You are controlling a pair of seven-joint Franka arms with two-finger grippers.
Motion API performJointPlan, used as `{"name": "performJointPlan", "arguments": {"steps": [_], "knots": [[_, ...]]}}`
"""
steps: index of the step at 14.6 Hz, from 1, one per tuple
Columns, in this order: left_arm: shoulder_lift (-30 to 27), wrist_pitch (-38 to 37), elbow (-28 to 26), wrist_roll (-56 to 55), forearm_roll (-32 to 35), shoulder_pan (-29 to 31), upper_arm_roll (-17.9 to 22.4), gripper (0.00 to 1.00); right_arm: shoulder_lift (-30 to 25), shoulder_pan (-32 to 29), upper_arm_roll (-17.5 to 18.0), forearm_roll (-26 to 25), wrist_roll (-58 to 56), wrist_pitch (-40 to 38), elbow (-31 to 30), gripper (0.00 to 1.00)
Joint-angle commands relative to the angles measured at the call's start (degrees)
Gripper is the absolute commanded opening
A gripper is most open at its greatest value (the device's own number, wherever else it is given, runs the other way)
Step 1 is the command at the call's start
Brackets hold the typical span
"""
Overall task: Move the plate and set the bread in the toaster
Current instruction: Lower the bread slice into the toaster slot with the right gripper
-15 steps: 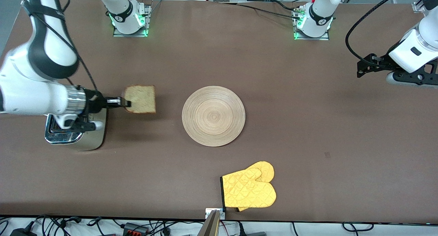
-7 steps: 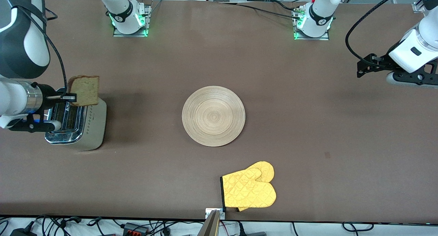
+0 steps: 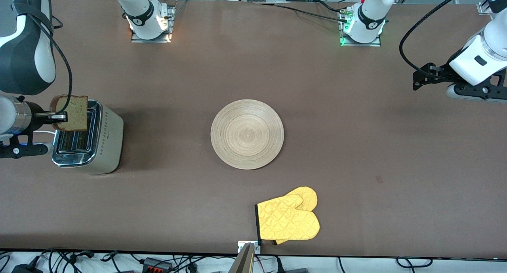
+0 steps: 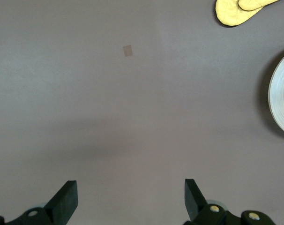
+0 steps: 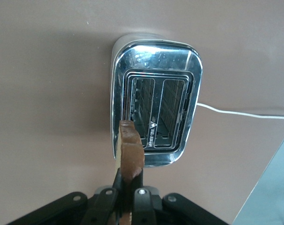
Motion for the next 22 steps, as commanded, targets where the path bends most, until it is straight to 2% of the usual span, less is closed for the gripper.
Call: {"name": "performJointPlan", "arguments": {"steps": [1,6,14,18,22], "knots": [[0.7,-1.0,1.6,-0.5,1.4,-0.4,0.0,1.00,1.8,0.3,0.1,-2.0,-4.4,1.6,1.7,0.00],[0.7,-1.0,1.5,-0.5,1.3,-0.4,0.0,1.00,2.8,0.6,0.2,-6.9,-4.5,2.4,-0.1,0.00],[0.7,-1.0,1.6,-0.5,1.3,-0.4,0.0,1.00,4.2,0.4,0.3,-6.5,-4.3,4.8,-0.4,0.00],[0.7,-1.0,1.5,-0.5,1.3,-0.3,0.0,1.00,4.1,0.4,0.4,-6.4,-4.2,8.3,-4.0,0.00],[0.7,-1.0,1.6,-0.5,1.3,-0.3,0.0,1.00,4.2,0.0,0.4,-6.4,-4.2,10.4,-5.0,0.00]]}}
